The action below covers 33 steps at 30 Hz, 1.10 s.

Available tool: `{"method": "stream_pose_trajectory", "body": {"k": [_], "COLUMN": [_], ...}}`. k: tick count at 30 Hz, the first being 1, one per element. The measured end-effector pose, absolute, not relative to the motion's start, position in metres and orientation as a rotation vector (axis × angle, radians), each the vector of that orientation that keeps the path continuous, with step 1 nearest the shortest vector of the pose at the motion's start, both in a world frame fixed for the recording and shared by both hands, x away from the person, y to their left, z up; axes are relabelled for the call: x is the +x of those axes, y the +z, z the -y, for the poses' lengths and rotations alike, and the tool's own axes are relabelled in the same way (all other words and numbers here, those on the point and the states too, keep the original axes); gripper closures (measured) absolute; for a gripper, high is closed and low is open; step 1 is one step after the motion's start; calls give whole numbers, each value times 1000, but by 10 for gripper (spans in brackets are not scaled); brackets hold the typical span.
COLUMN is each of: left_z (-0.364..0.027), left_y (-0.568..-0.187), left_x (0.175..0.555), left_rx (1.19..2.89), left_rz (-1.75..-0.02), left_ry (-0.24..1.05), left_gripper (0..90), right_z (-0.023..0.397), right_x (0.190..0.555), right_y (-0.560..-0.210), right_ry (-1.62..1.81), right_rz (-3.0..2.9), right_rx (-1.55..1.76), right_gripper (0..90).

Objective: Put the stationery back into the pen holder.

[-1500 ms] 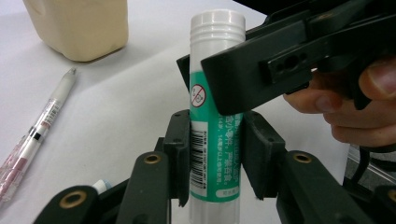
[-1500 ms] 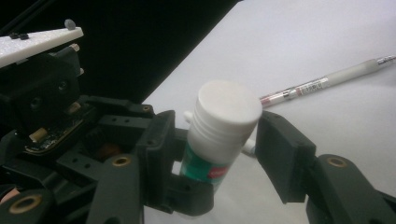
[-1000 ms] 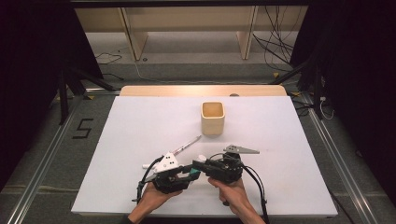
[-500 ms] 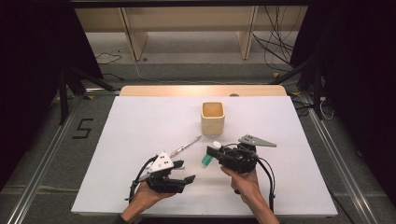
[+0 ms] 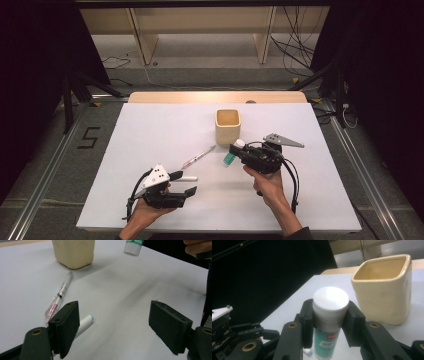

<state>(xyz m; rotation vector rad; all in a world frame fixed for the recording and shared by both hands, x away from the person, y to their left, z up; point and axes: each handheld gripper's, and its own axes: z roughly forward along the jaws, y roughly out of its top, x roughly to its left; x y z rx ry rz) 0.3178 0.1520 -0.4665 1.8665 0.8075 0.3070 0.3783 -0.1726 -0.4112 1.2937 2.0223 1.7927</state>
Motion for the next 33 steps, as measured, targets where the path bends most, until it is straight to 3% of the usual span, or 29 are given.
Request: {"method": "stream_pose_trajectory", "body": {"k": [33], "left_z": [-167], "left_y": [-475], "left_x": [308], "left_rx": [1872], "left_rz": [-817], "left_ry": [361], "left_gripper": [200], "right_z": [171], "right_x": [441], "right_y": [-365], "right_ry": [1684], "right_rz": [-1943], "right_rx": [1317], "right_gripper": [653]}}
